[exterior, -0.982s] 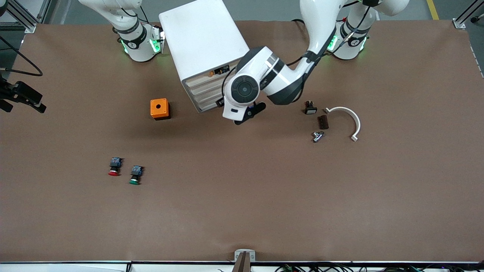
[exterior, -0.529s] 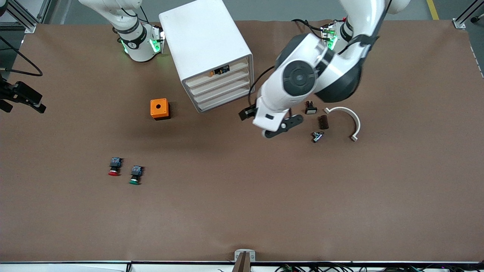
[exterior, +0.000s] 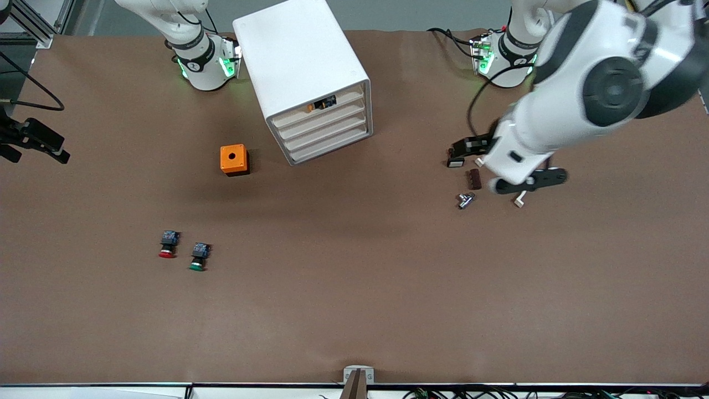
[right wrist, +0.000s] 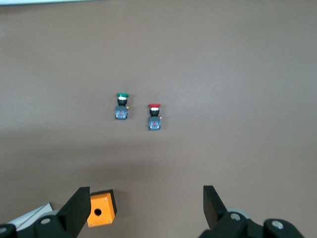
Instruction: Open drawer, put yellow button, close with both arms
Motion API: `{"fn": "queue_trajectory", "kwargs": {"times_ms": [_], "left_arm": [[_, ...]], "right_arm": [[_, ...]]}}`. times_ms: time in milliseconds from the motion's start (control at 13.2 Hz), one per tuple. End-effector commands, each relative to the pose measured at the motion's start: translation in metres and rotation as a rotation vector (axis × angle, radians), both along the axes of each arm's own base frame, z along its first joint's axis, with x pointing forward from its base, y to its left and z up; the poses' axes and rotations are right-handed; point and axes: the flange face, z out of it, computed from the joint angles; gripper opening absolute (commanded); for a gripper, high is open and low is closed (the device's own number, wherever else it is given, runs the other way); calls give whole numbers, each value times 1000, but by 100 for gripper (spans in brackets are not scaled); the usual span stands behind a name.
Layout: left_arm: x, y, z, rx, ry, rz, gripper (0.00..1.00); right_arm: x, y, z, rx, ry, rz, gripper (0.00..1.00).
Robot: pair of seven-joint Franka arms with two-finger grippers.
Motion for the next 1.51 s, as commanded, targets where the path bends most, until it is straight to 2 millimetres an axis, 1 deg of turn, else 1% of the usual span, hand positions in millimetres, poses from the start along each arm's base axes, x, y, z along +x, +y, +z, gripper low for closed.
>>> {"fn": "queue_trajectory", "kwargs": {"times_ms": [0, 76, 227, 302, 378, 453, 604, 680, 831, 982, 1133, 1209, 1360, 1436], "left_arm": [[-4, 62, 19, -5, -19, -58, 99], [-6, 86, 26, -1, -37, -94, 99], [-10, 125, 25, -8, -37, -126, 99], [-12, 138, 22, 11, -42, -147, 99], [-15, 145, 19, 22, -57, -164, 99], [-19, 151, 12, 24, -74, -164, 99], [-32, 166, 0, 22, -136, -166, 99], [-41, 168, -8, 20, -157, -172, 99], [-52, 177, -18, 20, -203, -170, 99], [-51, 191, -21, 18, -229, -175, 99], [-50, 195, -18, 21, -242, -178, 99], [-49, 190, -14, 23, -260, -185, 99], [-47, 189, -9, 23, -274, -187, 99], [-46, 189, -2, 25, -288, -187, 99]], "right_arm": [[-3, -3, 0, -13, 28, -6, 100], [-4, -4, 0, -11, 31, -9, 100], [-4, -5, 0, -7, 31, -32, 100], [-3, -3, 0, -4, 30, -65, 100], [-3, 0, 0, -1, 30, -103, 100], [-3, 0, 0, -2, 30, -111, 100], [-3, 0, 0, -2, 29, -105, 100], [-3, 0, 0, -4, 29, -104, 100], [-2, 4, 2, -14, 24, -95, 100], [-2, 10, 2, -41, 25, -79, 100], [-2, 8, 1, -41, 28, -82, 100], [-2, 8, 1, -41, 28, -82, 100], [-2, 8, 1, -41, 28, -83, 100], [-2, 8, 0, -41, 30, -83, 100]]}}
